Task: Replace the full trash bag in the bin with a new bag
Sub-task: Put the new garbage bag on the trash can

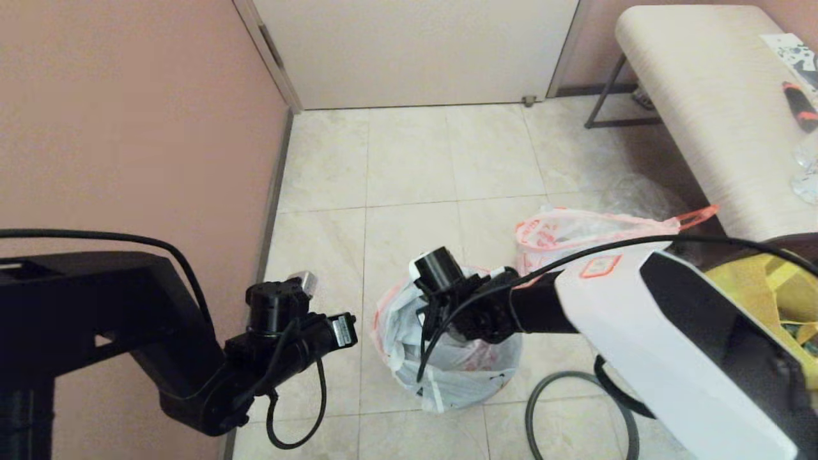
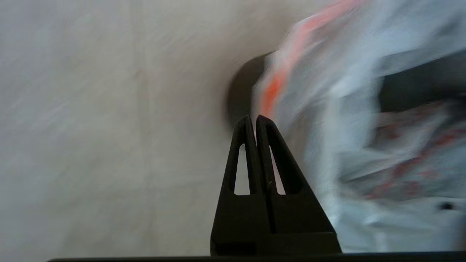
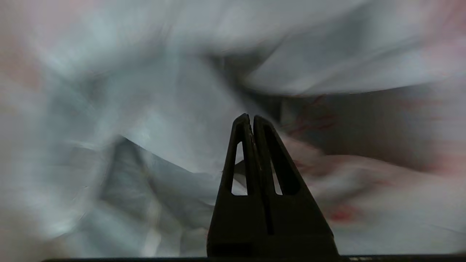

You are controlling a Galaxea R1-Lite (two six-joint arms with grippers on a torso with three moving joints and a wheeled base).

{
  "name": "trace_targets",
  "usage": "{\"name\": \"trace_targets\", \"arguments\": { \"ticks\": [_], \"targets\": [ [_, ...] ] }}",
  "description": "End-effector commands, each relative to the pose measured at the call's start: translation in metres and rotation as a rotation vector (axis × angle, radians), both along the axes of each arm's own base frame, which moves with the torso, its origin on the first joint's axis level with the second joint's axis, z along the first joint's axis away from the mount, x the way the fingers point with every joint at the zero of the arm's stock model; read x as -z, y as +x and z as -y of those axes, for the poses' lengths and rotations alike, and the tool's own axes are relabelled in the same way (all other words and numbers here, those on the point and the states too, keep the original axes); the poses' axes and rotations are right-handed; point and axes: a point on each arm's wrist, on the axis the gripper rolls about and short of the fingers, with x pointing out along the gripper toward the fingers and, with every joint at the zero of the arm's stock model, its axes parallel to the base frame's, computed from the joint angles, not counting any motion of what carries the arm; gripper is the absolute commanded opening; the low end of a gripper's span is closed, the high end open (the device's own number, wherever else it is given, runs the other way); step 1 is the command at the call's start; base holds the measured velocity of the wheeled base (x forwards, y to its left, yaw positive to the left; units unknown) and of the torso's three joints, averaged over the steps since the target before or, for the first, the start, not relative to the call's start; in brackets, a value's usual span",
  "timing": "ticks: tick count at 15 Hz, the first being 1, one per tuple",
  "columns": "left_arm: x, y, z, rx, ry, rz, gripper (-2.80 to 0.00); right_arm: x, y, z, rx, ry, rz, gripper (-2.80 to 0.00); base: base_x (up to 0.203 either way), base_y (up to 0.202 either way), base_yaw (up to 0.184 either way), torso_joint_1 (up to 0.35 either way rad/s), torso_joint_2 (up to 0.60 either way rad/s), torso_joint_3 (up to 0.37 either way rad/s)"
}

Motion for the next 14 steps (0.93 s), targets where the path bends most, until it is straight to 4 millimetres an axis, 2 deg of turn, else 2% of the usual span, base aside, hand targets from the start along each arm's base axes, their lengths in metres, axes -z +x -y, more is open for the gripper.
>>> {"name": "trace_targets", "arguments": {
  "ticks": [1,4,5,8,10,11,13,14],
  "targets": [
    [0.016,0.003,0.002,0.006,0.003,-0.026,-2.80,0.089,0.012,-0.010,-0.009,-0.128,-0.076,-2.80,0.000,0.000,0.000,0.000,0.00,0.000],
    [0.020,0.009,0.005,0.006,0.000,-0.027,-2.80,0.137,0.036,0.003,-0.013,-0.157,-0.025,-2.80,0.000,0.000,0.000,0.000,0.00,0.000],
    [0.028,0.010,0.004,-0.006,-0.011,-0.056,-2.80,0.150,0.044,0.007,-0.043,-0.130,0.000,-2.80,0.000,0.000,0.000,0.000,0.00,0.000],
    [0.029,0.015,0.006,-0.020,-0.029,-0.052,-2.80,0.174,0.061,0.024,-0.166,-0.150,0.031,-2.80,0.000,0.000,0.000,0.000,0.00,0.000],
    [0.030,0.015,0.006,-0.019,-0.028,-0.055,-2.80,0.166,0.063,0.021,-0.166,-0.132,0.061,-2.80,0.000,0.000,0.000,0.000,0.00,0.000],
    [0.031,0.016,0.006,-0.020,-0.027,-0.054,-2.80,0.155,0.063,0.019,-0.166,-0.120,0.077,-2.80,0.000,0.000,0.000,0.000,0.00,0.000],
    [0.031,0.018,0.007,-0.020,-0.026,-0.050,-2.80,0.125,0.060,0.011,-0.171,-0.086,0.116,-2.80,0.000,0.000,0.000,0.000,0.00,0.000],
    [0.032,0.018,0.007,-0.018,-0.025,-0.050,-2.80,0.101,0.055,0.006,-0.166,-0.045,0.139,-2.80,0.000,0.000,0.000,0.000,0.00,0.000]
  ]
}}
